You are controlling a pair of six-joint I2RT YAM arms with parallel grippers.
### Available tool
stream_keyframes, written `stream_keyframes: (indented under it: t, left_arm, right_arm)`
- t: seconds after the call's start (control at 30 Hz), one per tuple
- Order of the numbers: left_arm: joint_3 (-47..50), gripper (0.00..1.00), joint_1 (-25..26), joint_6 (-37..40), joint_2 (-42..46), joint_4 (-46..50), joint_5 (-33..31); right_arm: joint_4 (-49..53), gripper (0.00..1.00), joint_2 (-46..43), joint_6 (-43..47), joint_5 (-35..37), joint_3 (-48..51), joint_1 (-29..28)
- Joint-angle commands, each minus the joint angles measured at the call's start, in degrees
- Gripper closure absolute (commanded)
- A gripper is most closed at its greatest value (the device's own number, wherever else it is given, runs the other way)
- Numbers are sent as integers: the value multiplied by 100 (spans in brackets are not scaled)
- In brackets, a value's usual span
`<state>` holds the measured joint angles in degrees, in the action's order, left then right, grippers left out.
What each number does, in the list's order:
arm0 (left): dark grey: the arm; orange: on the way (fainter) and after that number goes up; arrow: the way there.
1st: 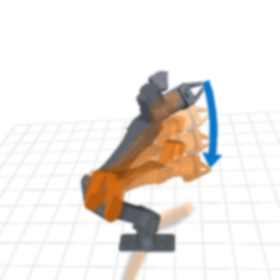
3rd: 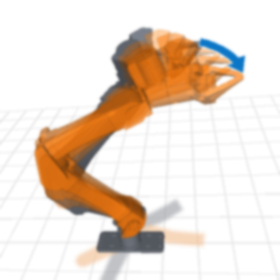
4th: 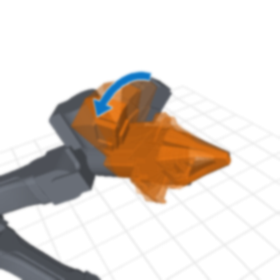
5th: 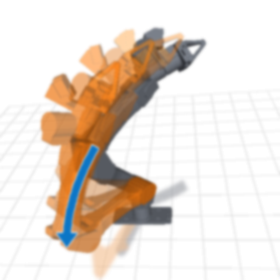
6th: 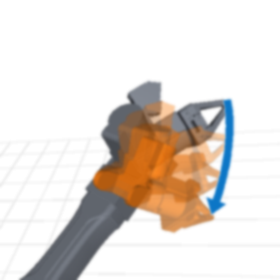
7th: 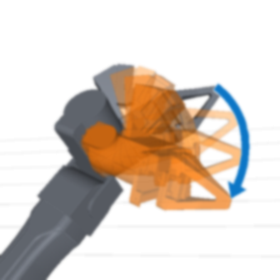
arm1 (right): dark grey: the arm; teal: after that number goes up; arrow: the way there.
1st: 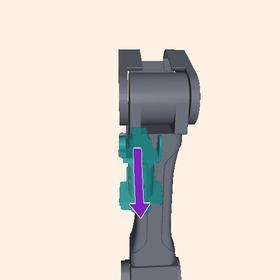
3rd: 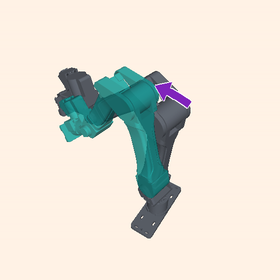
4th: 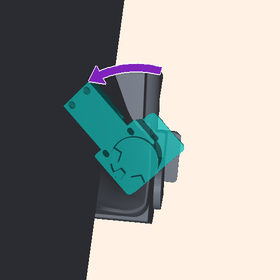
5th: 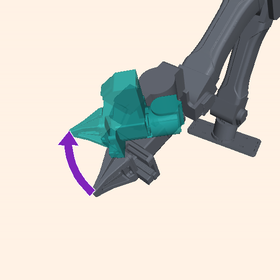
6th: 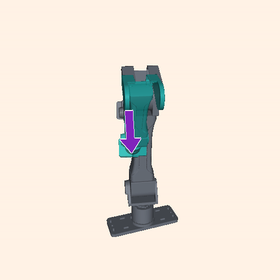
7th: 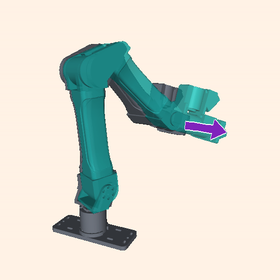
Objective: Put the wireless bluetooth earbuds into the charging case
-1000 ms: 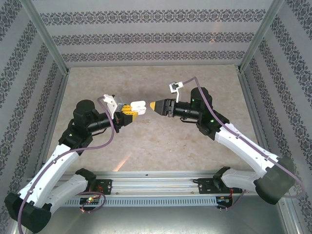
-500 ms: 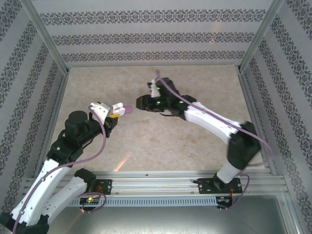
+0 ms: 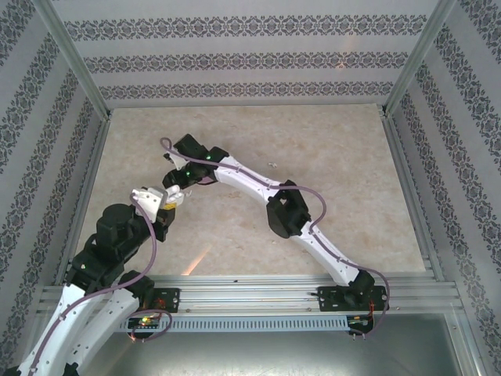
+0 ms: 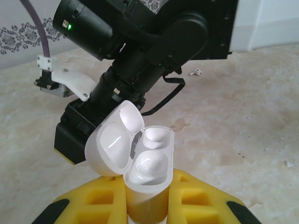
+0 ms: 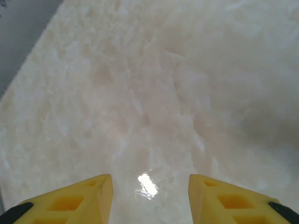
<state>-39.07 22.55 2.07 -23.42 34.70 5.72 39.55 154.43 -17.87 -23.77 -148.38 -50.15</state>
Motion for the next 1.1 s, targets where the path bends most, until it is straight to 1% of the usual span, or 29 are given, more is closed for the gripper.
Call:
stream_keyframes:
  t: [0.0, 0.13, 0.3, 0.4, 0.53, 0.67, 0.77, 0.93, 1.07]
  left_arm:
    - [106, 100, 36, -192, 121, 161, -121]
    - [150, 100, 33, -186, 66, 37, -106]
    - [145, 100, 31, -102, -96, -81, -73]
    - [154, 100, 35, -79, -163, -155, -80]
    - [138, 100, 36, -92, -186, -192, -80]
    - [99, 100, 32, -86, -183, -149, -104]
    - [58, 100, 35, -75, -185, -108, -105]
    - [27, 100, 31, -75, -191, -115, -105]
    - [0, 100, 37, -127, -192, -110, -62]
  right_arm:
    - [688, 52, 78, 598, 338, -295, -53]
    - [338, 49, -38, 957, 656, 139, -124]
    - [644, 48, 26, 1405, 999, 173, -263]
    - [737, 47, 43, 1750, 1402, 307, -391]
    - [893, 47, 68, 1951, 1651, 327, -485]
    - [1030, 50, 52, 2050, 1885, 387, -512]
    - [1155, 53, -17, 2005, 1933, 505, -513]
    - [945, 55, -357, 1794, 2117, 1170, -505]
    - [819, 62, -556, 1648, 2039, 1512, -487]
